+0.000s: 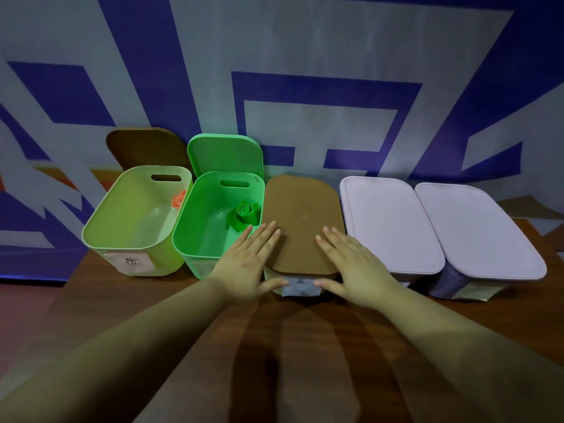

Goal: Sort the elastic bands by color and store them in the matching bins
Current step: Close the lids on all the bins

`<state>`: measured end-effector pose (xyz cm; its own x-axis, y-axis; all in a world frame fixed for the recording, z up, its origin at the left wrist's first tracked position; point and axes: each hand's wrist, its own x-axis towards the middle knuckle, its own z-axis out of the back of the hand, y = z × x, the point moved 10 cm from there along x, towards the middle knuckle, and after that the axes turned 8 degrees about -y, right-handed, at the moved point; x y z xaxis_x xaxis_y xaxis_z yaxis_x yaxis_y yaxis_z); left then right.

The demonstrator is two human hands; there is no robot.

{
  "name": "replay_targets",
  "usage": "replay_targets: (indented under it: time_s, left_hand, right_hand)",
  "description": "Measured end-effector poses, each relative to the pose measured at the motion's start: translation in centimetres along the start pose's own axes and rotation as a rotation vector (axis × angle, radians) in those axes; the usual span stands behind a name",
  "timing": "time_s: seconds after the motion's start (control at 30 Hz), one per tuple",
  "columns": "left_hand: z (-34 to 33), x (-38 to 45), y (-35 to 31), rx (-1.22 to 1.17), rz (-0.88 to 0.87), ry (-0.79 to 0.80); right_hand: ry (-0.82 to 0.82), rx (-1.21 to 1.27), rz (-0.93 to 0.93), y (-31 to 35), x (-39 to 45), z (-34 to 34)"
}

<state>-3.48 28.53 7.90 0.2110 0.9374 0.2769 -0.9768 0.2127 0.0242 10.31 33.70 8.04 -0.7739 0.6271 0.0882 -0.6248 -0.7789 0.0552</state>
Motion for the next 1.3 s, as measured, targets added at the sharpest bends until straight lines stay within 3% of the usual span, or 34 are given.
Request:
replay_targets:
  time_s: [0.07,0.17,0.3,0.53,0.7,0.87,0.97,1.07,1.3]
  left_hand:
    - [0.3,1.4,0.8,-0.036,0.031,0.053]
    - [-0.4,3.7,2.7,-0.001,0.096,0.257]
    - [-2.3,4.0,3.1,0.060,0.083,0.448]
    - [-2.5,3.9,3.1,0.028,0.037,0.381]
    - [0.4,4.6,6.4,-0.007,0.096,0.232]
    - [6.5,5.4,15.8,-0.025,0.437,0.041]
    - [8.2,5.0,21.7,-0.246,0.776,-0.141]
    - [6.1,4.2,25.0,-0.551,1.082,-0.203]
    - [2.2,4.6,27.1,-0.875,1.356,-0.191]
  right_hand:
    - [0.027,0.055,-0.074,-0.9,1.2,0.8]
    - [0.120,0.031,-0.152,-2.2,3.2,1.1]
    - [0.248,-0.009,-0.153,-2.9,3.8,-0.5]
    - [0.233,-0.024,-0.125,-2.7,4.0,-0.5]
    - [0.165,0.088,-0.168,-1.6,6.8,1.9]
    - [0.054,0.203,-0.218,1.4,12.8,5.4]
    - [-0.001,0.391,-0.356,2.7,16.5,6.6]
    - [-0.056,0.587,-0.511,3.4,19.8,6.6]
    - [-0.103,0.742,-0.834,2.3,23.0,4.9]
